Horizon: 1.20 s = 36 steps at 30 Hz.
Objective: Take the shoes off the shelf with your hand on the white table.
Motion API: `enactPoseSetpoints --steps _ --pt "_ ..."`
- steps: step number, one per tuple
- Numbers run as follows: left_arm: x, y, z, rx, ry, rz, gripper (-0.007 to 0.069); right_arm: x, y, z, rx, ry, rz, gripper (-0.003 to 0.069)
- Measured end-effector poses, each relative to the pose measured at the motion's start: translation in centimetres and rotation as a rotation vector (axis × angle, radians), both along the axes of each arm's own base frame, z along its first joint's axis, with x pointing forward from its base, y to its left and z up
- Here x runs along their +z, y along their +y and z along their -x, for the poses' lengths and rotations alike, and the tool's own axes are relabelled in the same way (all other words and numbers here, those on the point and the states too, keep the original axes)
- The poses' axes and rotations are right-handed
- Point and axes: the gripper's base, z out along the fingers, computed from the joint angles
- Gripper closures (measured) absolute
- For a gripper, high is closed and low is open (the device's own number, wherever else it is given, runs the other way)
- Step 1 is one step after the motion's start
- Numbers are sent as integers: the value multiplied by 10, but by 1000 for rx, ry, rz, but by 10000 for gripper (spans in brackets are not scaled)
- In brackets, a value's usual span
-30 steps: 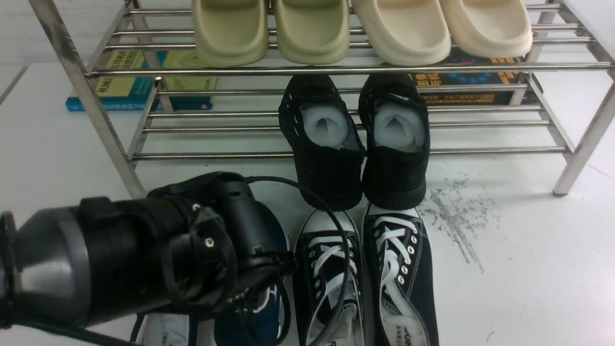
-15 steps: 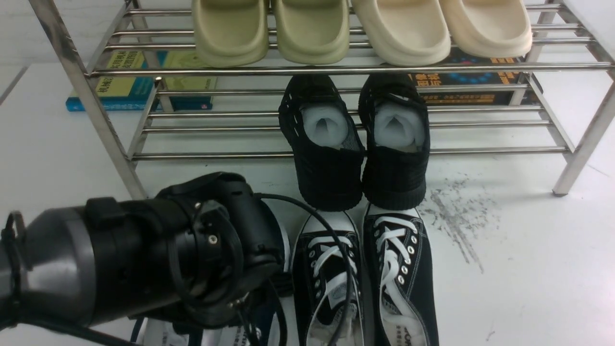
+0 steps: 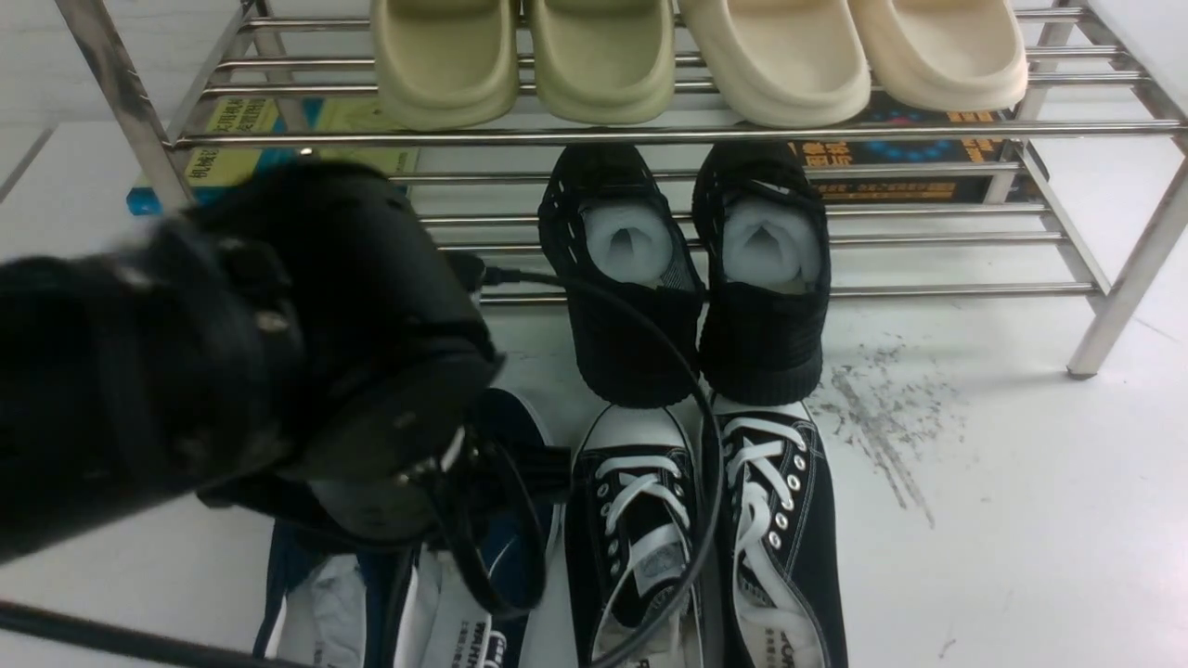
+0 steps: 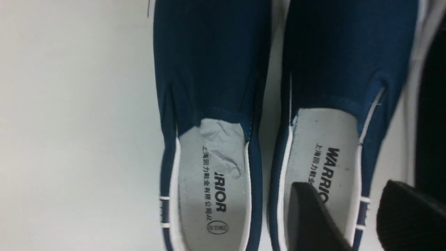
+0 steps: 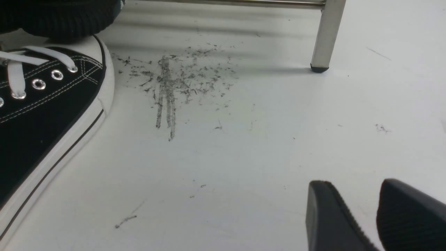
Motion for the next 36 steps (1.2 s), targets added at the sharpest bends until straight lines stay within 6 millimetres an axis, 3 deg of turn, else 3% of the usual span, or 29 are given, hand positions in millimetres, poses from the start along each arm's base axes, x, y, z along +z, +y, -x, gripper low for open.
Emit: enactPoseSetpoints --steps 4,5,6,8,11,15,19,25,36 --pt "29 16 12 -96 -59 14 473 0 0 0 0 0 0 421" --pt "42 27 20 -145 -92 24 541 0 0 0 0 0 0 421" --pt "44 29 21 -152 -96 25 541 0 0 0 0 0 0 421" --pt "61 45 36 -252 -138 43 613 0 0 0 0 0 0 421" --pt "71 63 58 -337 -150 106 624 0 0 0 0 0 0 421" --pt "63 79 79 -383 -115 171 624 0 0 0 0 0 0 421" --pt "40 90 96 -425 -180 297 624 0 0 0 0 0 0 421" --pt "36 93 99 -444 -320 405 624 0 0 0 0 0 0 421" --pt "39 99 91 -405 -405 340 611 0 0 0 0 0 0 421"
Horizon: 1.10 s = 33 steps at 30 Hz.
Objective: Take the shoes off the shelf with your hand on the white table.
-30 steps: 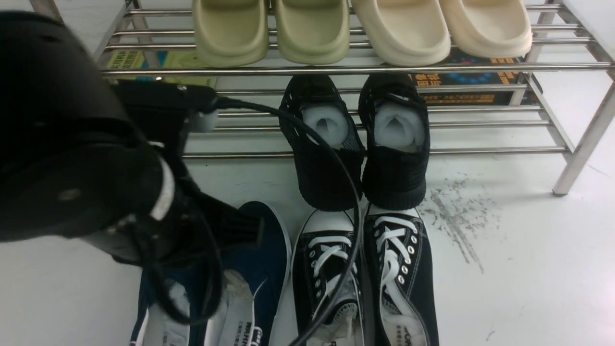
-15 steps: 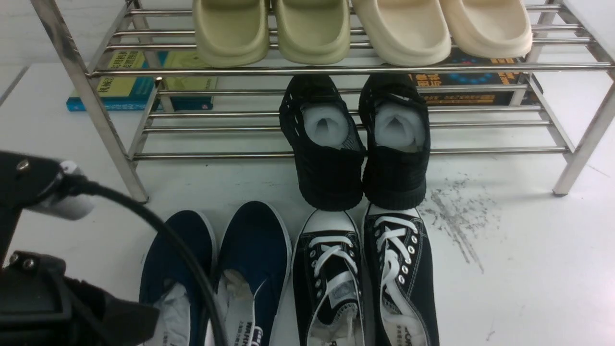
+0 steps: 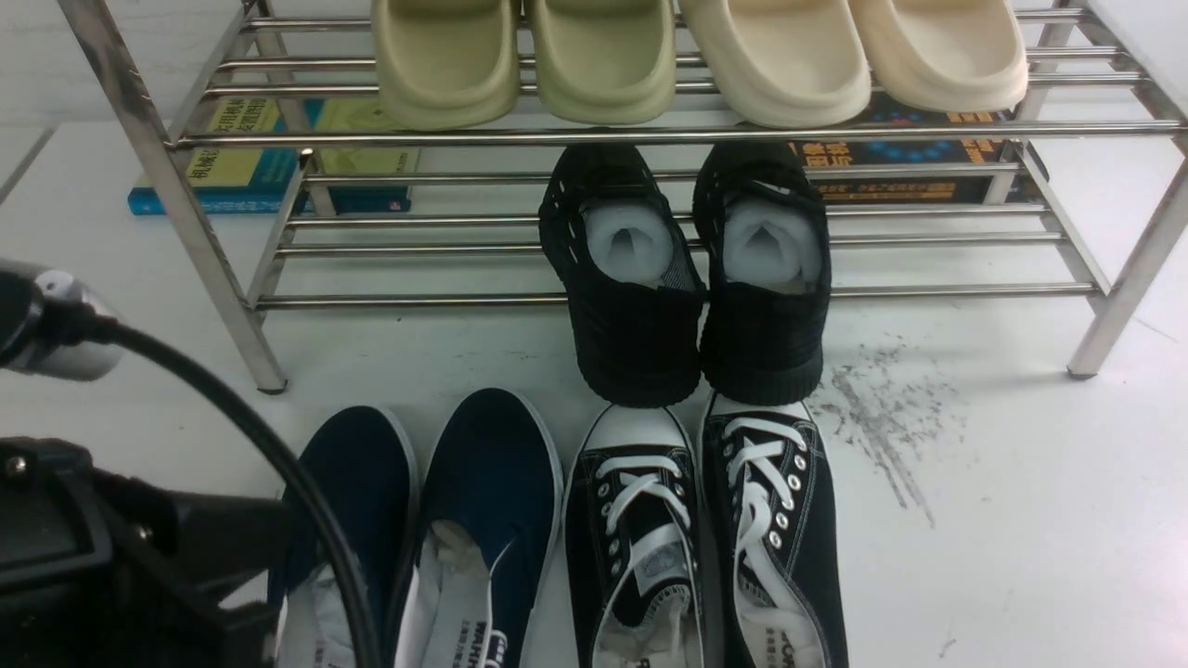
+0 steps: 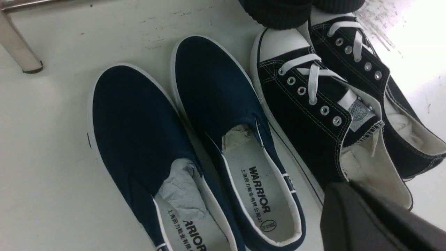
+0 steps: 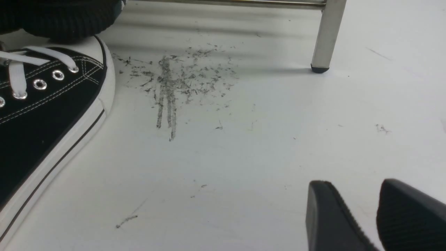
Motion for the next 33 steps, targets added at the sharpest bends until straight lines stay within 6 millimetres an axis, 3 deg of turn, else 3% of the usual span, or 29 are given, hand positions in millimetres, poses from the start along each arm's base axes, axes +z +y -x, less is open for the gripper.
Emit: enactPoseSetpoints --steps 7,13,19,26,33 --pt "-6 -6 1 65 98 150 606 0 0 0 0 0 0 421" --pt "-52 -9 9 -33 54 287 600 0 0 0 0 0 0 421" --pt "-95 16 18 32 -61 416 591 0 0 0 0 0 0 421" --pt "-153 52 24 293 -158 296 589 0 0 0 0 0 0 421" --pt "-179 74 34 501 -197 177 580 0 0 0 0 0 0 421"
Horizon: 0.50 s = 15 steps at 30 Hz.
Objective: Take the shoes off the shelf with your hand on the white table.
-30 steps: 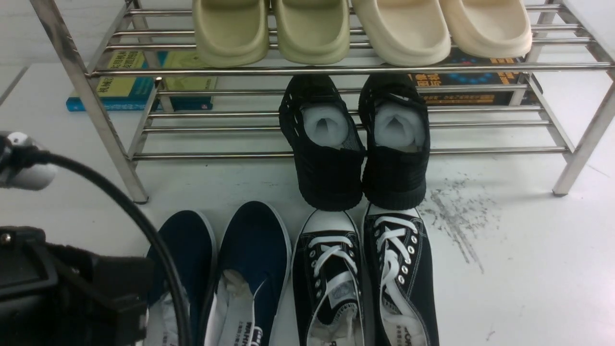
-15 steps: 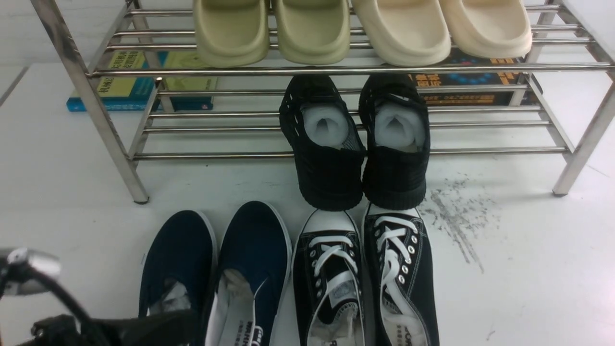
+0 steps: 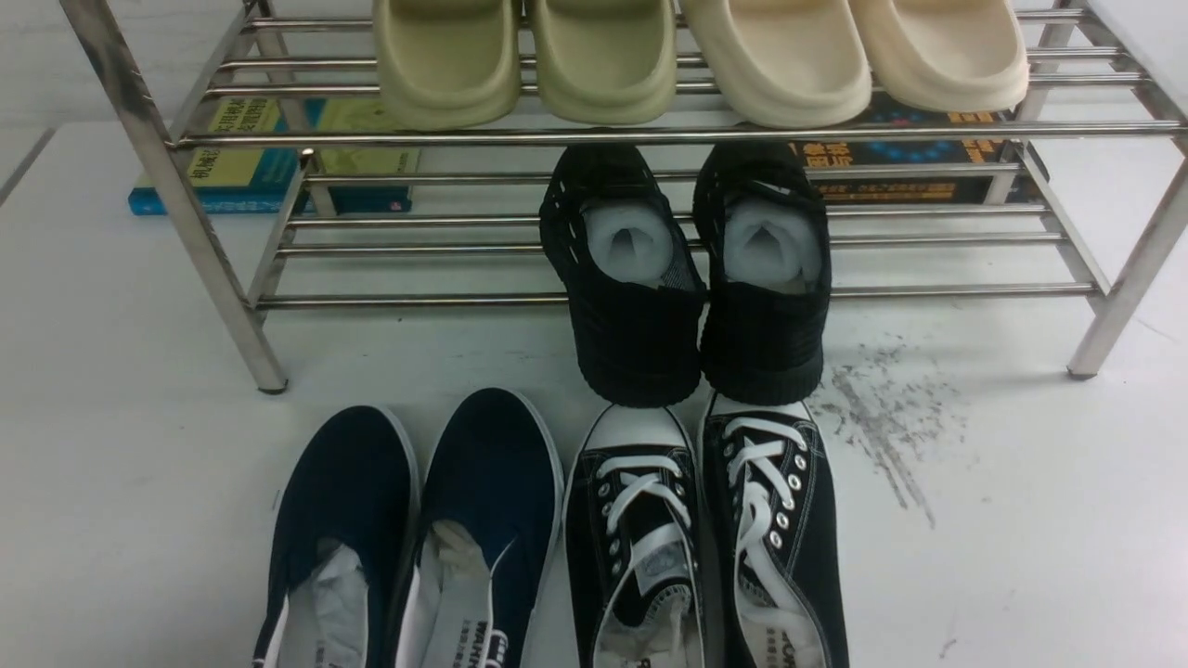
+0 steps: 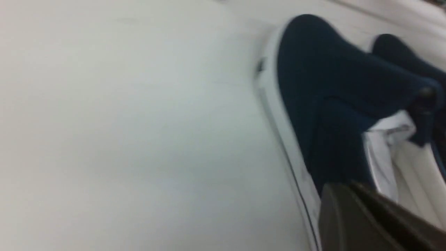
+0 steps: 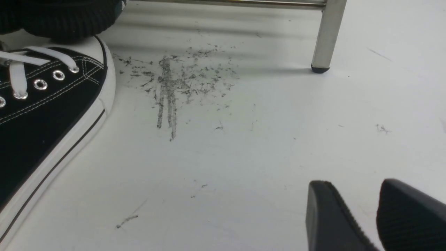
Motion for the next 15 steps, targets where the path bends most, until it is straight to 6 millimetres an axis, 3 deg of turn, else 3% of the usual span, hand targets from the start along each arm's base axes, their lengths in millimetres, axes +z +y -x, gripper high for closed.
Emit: enactPoseSetpoints --steps 15 --pt "6 10 5 110 -94 -62 572 0 0 0 0 0 0 421"
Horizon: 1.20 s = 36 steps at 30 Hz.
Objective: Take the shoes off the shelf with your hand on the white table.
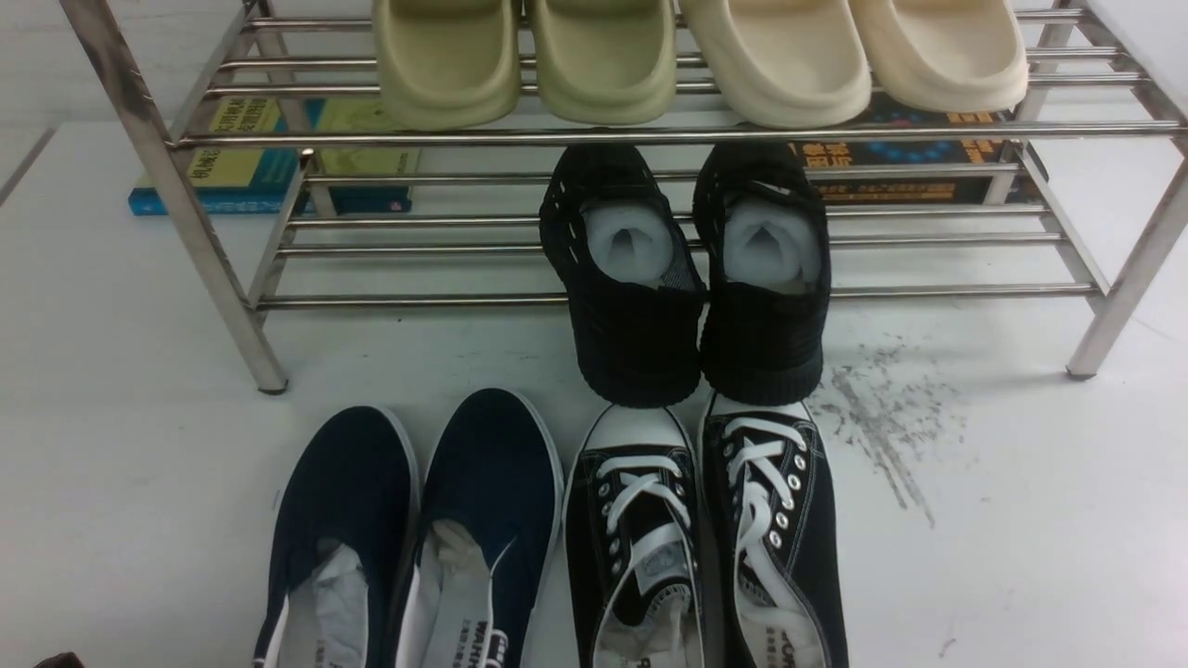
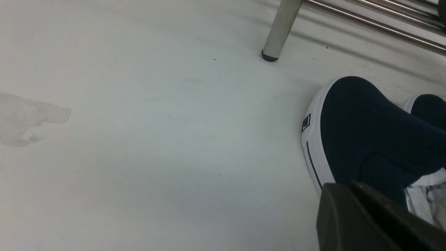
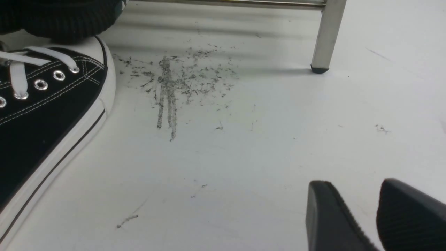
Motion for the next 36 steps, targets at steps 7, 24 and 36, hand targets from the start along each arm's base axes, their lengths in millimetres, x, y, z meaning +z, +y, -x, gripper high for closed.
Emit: enactPoseSetpoints --steps 7,24,36 --pt "0 1 0 5 0 -47 571 0 0 0 0 0 0 421" --pt "0 1 0 3 -1 -65 552 0 0 0 0 0 0 421" --pt "0 0 0 -22 4 -87 542 0 0 0 0 0 0 421"
